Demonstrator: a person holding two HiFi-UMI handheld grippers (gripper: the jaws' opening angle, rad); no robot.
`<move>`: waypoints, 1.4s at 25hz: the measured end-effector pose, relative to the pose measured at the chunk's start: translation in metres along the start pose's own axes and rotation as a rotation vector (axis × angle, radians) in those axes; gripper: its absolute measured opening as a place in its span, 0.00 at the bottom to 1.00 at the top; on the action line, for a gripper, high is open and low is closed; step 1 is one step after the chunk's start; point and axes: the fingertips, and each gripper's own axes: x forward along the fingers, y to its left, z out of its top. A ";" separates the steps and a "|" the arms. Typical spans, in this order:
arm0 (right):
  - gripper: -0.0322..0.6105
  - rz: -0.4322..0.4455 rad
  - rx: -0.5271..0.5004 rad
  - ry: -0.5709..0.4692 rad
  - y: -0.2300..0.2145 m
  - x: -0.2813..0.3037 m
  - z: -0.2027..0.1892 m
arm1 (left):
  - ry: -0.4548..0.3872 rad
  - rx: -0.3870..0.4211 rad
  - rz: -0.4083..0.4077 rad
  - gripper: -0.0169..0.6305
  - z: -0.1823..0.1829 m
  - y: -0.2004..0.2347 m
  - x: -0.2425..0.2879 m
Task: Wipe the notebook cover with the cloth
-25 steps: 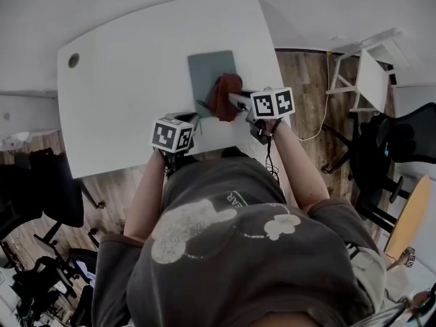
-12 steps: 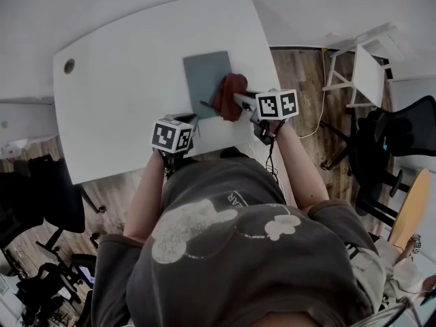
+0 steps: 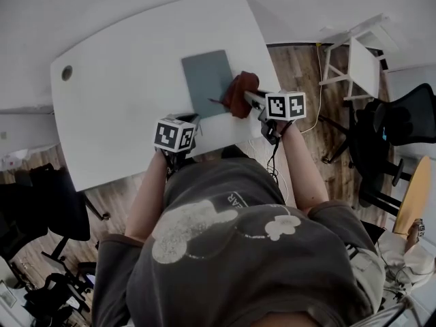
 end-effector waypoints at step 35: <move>0.15 -0.179 0.061 -0.305 0.140 -0.044 -0.040 | -0.140 0.256 -0.167 0.02 -0.025 0.027 -0.105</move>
